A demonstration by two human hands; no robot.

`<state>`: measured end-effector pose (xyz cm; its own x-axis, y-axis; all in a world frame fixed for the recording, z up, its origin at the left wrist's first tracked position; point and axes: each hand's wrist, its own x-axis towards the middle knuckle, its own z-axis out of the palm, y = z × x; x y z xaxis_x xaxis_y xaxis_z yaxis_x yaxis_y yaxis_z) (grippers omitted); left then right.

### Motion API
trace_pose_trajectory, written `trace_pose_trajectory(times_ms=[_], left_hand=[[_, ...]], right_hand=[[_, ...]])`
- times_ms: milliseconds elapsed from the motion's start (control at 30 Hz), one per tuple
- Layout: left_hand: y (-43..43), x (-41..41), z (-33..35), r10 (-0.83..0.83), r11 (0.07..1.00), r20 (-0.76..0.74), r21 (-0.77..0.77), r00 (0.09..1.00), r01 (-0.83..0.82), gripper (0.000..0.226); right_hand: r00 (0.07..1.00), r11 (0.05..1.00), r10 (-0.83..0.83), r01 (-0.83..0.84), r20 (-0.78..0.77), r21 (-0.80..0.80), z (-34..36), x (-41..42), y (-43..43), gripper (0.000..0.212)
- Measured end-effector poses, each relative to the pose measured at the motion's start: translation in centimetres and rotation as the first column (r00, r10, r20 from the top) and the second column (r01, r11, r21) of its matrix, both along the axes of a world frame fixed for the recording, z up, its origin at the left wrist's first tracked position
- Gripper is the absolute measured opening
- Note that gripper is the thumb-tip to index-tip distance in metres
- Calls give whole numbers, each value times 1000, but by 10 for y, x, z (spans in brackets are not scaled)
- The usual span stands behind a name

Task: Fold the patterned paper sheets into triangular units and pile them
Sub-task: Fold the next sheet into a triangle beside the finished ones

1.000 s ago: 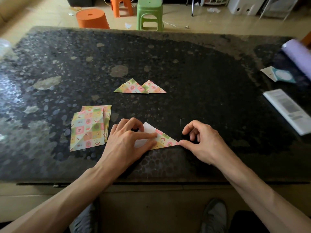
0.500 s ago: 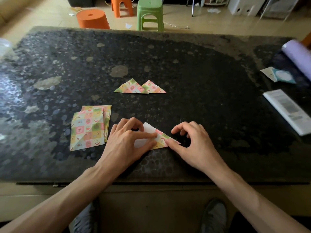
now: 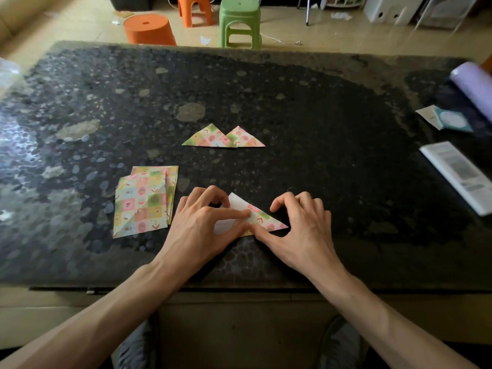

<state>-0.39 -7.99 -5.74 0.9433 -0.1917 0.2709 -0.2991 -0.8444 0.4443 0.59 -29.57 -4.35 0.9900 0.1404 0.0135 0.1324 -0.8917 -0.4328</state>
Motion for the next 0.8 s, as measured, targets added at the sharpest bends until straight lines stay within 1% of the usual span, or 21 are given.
trace_pose_trajectory(times_ms=[67, 167, 267, 367, 533, 800], left_hand=[[0, 0, 0, -2, 1000, -3, -2, 1000, 2, 29], [2, 1, 2, -15, 1000, -20, -17, 1000, 14, 26], [7, 1, 5, -59, 998, -101, -34, 993, 56, 33], [15, -1, 8, -116, 993, -149, 11, 982, 119, 37], [29, -2, 17, -217, 963, -268, 101, 939, 251, 53], [34, 0, 17, -233, 953, -287, 122, 929, 277, 60]], right_hand=[[1000, 1000, -5, 5, 19, -15, -1, -1, 2, 57], [1000, 999, 10, -10, 0, -31, -1, 1, 0, 55], [1000, 999, 14, -14, -8, -35, -2, 2, 0, 53], [1000, 999, 15, -15, -10, -37, -2, 2, -1, 52], [1000, 999, 19, -20, -19, -31, -2, 3, -2, 52], [999, 999, 12, -14, -42, -44, 0, 4, -1, 52]])
